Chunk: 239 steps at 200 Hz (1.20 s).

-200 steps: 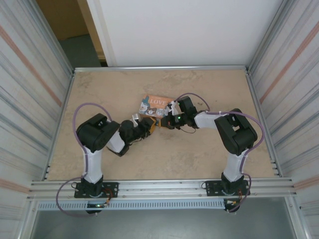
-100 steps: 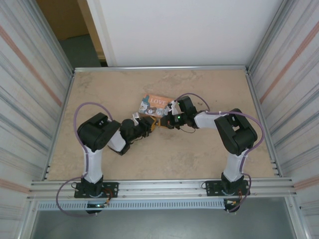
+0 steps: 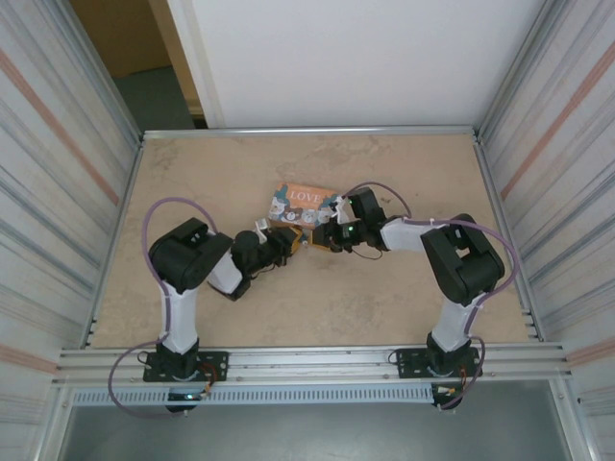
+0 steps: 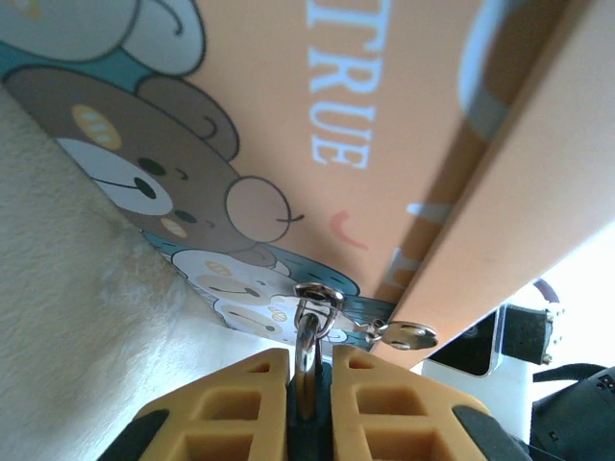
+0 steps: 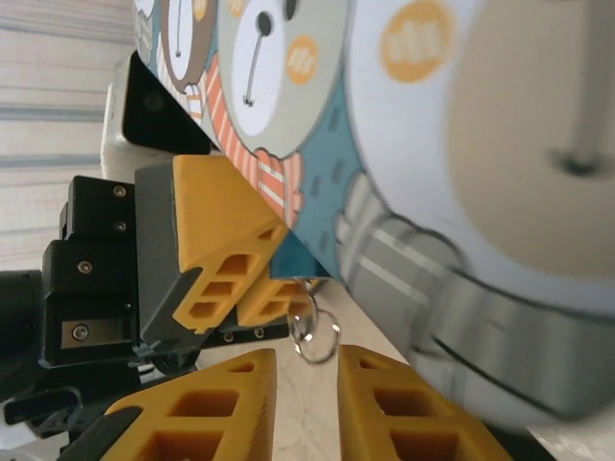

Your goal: Unlock the padlock with the key

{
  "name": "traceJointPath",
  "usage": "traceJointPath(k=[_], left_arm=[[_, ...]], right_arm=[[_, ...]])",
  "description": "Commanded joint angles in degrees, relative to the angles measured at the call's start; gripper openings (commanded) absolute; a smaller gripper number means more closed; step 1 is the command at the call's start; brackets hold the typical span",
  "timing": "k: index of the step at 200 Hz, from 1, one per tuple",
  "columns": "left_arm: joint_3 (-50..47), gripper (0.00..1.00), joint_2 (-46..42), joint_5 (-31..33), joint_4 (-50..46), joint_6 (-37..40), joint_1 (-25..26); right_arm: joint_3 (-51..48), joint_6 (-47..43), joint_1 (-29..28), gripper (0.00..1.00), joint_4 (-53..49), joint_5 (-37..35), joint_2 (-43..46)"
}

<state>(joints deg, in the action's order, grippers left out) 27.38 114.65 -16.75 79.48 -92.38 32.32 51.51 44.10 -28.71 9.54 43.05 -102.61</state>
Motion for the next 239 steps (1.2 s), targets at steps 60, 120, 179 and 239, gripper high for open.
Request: traceJointPath(k=[60, 120, 179, 239], left_arm=[[-1.45, 0.00, -10.93, -0.41, -10.27, 0.88, -0.65], [-1.09, 0.00, -22.27, -0.09, -29.30, 0.01, -0.76], [5.00, 0.00, -31.07, -0.73, -52.39, 2.16, -0.78], [12.56, 0.00, -31.99, -2.68, -70.21, 2.56, -0.86]], right_arm=[[-2.46, -8.27, 3.04, 0.48, -2.70, -3.37, 12.56], [-7.21, -15.79, 2.85, 0.79, 4.22, -6.72, 24.79], [-10.71, -31.21, 1.21, 0.89, 4.32, -9.85, 34.49], [-16.80, -61.23, -6.03, 0.89, 2.60, -19.22, 41.68]])
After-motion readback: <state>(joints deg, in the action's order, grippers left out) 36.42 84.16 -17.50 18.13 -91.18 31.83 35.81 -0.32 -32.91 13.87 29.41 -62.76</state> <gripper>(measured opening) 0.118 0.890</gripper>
